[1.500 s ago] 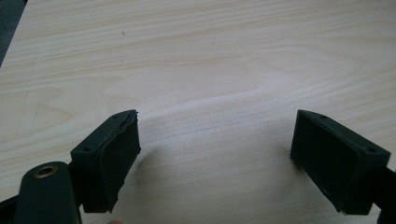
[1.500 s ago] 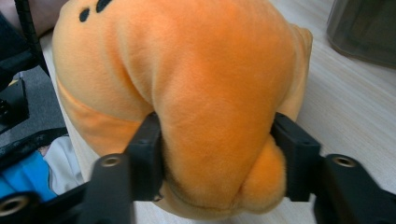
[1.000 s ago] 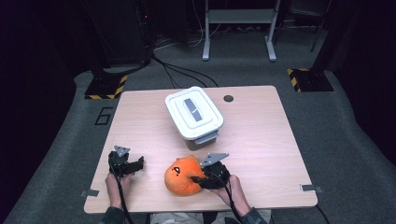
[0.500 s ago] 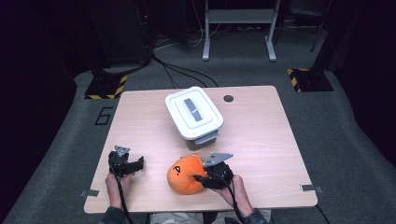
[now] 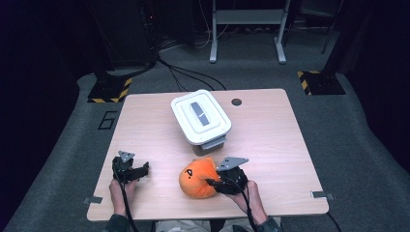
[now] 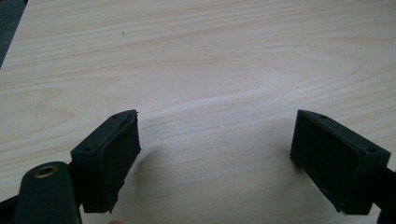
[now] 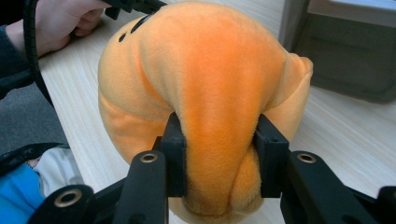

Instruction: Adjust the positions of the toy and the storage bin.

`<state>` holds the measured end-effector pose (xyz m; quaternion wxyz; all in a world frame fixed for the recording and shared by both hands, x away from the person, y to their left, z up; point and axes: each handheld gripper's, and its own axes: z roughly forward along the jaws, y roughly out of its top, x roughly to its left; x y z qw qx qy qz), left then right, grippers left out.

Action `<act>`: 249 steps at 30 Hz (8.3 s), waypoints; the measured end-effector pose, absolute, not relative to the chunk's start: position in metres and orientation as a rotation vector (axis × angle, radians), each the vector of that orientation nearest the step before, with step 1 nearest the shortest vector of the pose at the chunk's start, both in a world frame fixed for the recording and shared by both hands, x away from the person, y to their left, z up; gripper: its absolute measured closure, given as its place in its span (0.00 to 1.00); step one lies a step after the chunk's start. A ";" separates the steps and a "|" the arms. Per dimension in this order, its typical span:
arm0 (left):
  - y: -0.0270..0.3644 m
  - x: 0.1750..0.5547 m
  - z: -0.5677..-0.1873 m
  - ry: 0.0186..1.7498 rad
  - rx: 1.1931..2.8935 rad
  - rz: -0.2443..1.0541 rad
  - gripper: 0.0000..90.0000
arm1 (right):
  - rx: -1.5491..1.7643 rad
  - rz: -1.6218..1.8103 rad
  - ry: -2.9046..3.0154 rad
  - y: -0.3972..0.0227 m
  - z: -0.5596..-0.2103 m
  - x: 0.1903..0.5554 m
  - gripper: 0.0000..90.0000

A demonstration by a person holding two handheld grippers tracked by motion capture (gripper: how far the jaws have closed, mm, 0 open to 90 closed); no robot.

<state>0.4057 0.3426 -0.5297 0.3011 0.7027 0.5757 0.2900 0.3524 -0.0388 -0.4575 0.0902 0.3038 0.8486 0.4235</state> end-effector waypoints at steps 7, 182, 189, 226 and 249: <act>0.343 0.406 -0.530 1.527 1.864 0.770 0.17 | 0.924 1.242 2.507 -0.049 -0.456 0.352 0.70; 0.349 0.409 -0.530 1.544 1.849 0.682 0.17 | 1.458 1.030 1.810 -0.242 -0.435 0.393 0.11; 0.346 0.413 -0.529 1.521 1.893 0.644 0.08 | 1.376 1.065 1.873 -0.215 -0.421 0.395 0.12; 0.291 0.476 -0.441 1.263 1.889 0.530 0.03 | 1.207 1.133 2.068 -0.133 -0.393 0.440 0.13; 0.253 0.532 -0.401 1.194 1.914 0.519 0.04 | 1.213 1.133 2.137 -0.091 -0.384 0.492 0.22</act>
